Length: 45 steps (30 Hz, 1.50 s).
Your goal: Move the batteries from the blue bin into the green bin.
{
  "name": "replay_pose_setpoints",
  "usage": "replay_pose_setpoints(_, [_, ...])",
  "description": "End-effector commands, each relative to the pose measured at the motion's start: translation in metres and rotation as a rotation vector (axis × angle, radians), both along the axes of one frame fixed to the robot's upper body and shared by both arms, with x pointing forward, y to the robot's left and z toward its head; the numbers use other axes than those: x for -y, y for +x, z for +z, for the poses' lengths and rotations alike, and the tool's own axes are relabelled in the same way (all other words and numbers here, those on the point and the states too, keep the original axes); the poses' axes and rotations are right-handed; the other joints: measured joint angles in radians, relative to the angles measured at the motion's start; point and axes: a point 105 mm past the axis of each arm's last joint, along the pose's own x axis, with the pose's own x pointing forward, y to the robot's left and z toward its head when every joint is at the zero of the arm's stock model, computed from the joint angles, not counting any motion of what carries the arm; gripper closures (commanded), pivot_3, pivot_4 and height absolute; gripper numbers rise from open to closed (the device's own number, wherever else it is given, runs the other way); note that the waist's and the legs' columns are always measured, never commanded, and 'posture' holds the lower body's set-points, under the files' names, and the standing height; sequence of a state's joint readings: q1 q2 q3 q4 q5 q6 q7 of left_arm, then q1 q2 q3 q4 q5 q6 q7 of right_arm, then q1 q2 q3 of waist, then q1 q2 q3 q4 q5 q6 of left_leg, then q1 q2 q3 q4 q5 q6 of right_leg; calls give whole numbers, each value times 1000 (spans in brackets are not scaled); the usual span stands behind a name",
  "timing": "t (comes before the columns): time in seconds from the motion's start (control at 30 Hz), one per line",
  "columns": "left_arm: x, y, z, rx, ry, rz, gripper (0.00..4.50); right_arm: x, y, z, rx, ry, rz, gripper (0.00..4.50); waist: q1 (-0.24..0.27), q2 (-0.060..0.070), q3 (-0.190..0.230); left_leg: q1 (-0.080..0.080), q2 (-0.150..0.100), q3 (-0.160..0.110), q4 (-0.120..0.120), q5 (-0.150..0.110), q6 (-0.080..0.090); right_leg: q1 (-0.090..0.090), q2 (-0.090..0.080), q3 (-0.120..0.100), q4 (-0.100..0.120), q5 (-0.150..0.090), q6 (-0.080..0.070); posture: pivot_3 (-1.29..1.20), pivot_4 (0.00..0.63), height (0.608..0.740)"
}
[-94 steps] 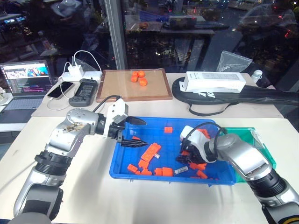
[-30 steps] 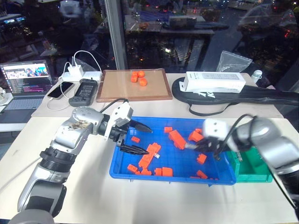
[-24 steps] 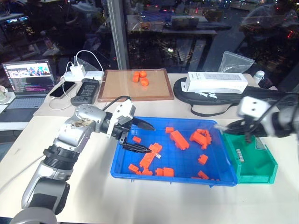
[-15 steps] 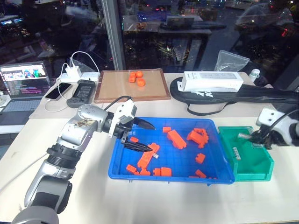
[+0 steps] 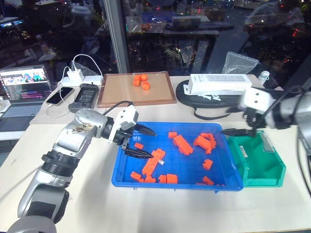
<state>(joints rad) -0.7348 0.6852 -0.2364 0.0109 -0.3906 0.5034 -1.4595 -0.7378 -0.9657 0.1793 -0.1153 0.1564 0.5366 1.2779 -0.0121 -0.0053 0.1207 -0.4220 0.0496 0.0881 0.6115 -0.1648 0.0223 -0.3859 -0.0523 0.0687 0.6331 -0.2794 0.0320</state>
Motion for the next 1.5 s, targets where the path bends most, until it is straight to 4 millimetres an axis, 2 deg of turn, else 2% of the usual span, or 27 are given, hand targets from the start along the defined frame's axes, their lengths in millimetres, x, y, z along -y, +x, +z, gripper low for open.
replay_pose_setpoints(0.03, [-7, -1, 9, 43, 10, 16, 0, -58, -10, -23, -10, -27, 225, 48, 1, -1, 0, 0, 0, 0, 0, 0, 0, 0, 0, 0, 0, 0, 0, 0, 150, 740])
replay_pose_setpoints(0.13, [-21, -1, 5, 51, 67, 47, 0, -86, -9, -51, -82, -34, 308, 48, 0, -2, 0, 0, 0, 1, 1, 0, 0, 0, 0, 0, 1, 0, 0, 0, 150, 740])
replay_pose_setpoints(0.23, [-32, -3, 2, 46, 96, 85, 0, -103, -5, -65, -110, -31, 350, 48, 4, -2, 0, -1, 0, 2, 1, 0, 0, -1, 0, -1, 2, 0, 0, 0, 150, 740])
replay_pose_setpoints(0.53, [-52, -23, -9, 9, 150, 161, 0, -129, 14, -81, -105, -46, 418, 48, 0, -4, 1, 1, 0, 2, 3, 0, 0, -1, 0, -1, 9, -1, -2, 0, 150, 740])
replay_pose_setpoints(0.7, [-53, -23, -8, 22, 136, 205, 0, -140, 18, -92, -87, -97, 464, 48, -1, -5, 1, 2, 1, 2, 2, 0, 0, -1, 0, -2, 10, -2, -3, 0, 150, 740])
replay_pose_setpoints(0.8, [-51, -25, -5, 21, 118, 206, 0, -145, 12, -100, -118, -125, 501, 726, 0, -5, 1, 2, 1, 2, 2, 0, 0, -1, 0, -2, 10, -2, -3, 0, 150, 740])
replay_pose_setpoints(0.93, [-51, -25, -6, 21, 121, 213, 0, -151, 16, -94, -108, -86, 491, 2141, -1, -5, 1, 2, 1, 2, 2, 0, 0, -1, 0, -2, 11, -2, -3, 0, 150, 740])
replay_pose_setpoints(0.97, [-51, -25, -6, 20, 122, 215, 0, -152, 18, -92, -97, -76, 482, 2544, -2, -5, 1, 2, 1, 2, 2, 0, 0, -1, 0, -2, 11, -2, -3, 0, 150, 740])
replay_pose_setpoints(1.03, [-51, -24, -7, 21, 123, 215, 0, -151, 21, -89, -90, -66, 468, 3058, -2, -5, 1, 2, 1, 2, 2, 0, 0, -1, 0, -2, 12, -2, -3, 0, 150, 740])
replay_pose_setpoints(1.37, [-45, -18, -7, 28, 121, 192, 0, -127, 53, -68, -6, -38, 298, 3111, -1, -5, 1, 3, 1, 3, 1, 0, -1, -1, 0, -2, 11, -2, -4, 0, 150, 740])
replay_pose_setpoints(1.43, [-44, -17, -7, 28, 123, 184, 0, -112, 68, -67, 12, -38, 167, 3111, -2, -5, 1, 3, 1, 3, 1, 0, -1, -1, 0, -2, 11, -2, -4, 0, 150, 740])
replay_pose_setpoints(1.5, [-43, -17, -7, 26, 123, 177, 0, -100, 75, -67, 18, -58, 103, 3111, -1, -5, 1, 3, 0, 3, 1, 0, -1, -2, 0, -2, 12, -3, -4, 0, 150, 740])
